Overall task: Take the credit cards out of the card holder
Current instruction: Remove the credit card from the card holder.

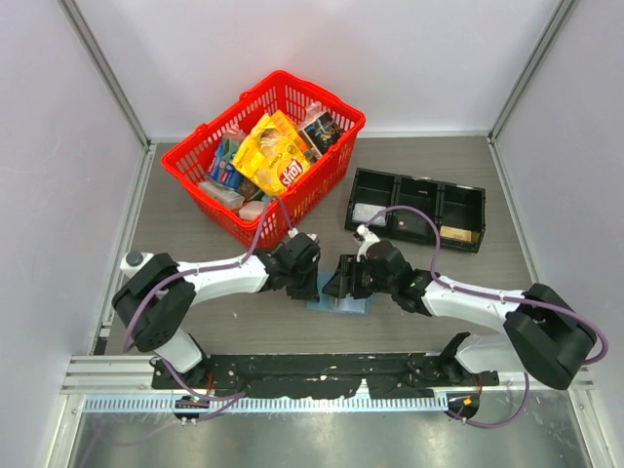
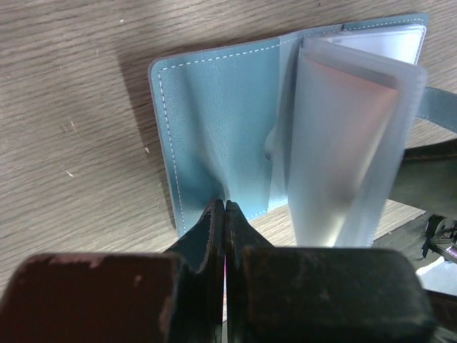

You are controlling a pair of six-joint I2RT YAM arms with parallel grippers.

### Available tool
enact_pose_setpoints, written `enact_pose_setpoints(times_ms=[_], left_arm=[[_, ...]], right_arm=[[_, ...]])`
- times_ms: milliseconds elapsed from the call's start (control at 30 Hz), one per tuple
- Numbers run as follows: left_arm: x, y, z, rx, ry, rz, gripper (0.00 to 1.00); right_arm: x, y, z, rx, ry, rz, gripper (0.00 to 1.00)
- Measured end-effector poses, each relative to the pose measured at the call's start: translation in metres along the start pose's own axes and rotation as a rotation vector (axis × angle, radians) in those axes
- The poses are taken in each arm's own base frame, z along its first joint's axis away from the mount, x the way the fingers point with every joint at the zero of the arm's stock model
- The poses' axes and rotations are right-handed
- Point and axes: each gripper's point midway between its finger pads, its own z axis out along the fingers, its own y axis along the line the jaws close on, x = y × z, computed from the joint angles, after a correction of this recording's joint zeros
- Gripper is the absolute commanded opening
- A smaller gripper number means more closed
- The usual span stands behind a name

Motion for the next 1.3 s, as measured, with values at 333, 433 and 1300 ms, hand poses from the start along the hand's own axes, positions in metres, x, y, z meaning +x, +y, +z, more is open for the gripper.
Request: enact_pose_setpoints(times_ms=[333, 433, 1300], left_arm=[[-0.007, -0.002, -0.018, 0.020, -0.062, 0.000, 0.01], [-0.009, -0.003, -0.024, 0.028, -0.083, 0.000, 0.01], [-0.042, -0.031, -0.033, 0.083, -0.144, -0.017, 0.00]], right_arm=[[0.010, -0.002, 0.019, 0.002, 0.083, 0.006, 0.59], [0.014, -0.005, 0.021, 0.014, 0.101, 0.009, 0.59], [0.019, -0.016, 0.024, 0.045, 0.112, -0.007, 0.39]])
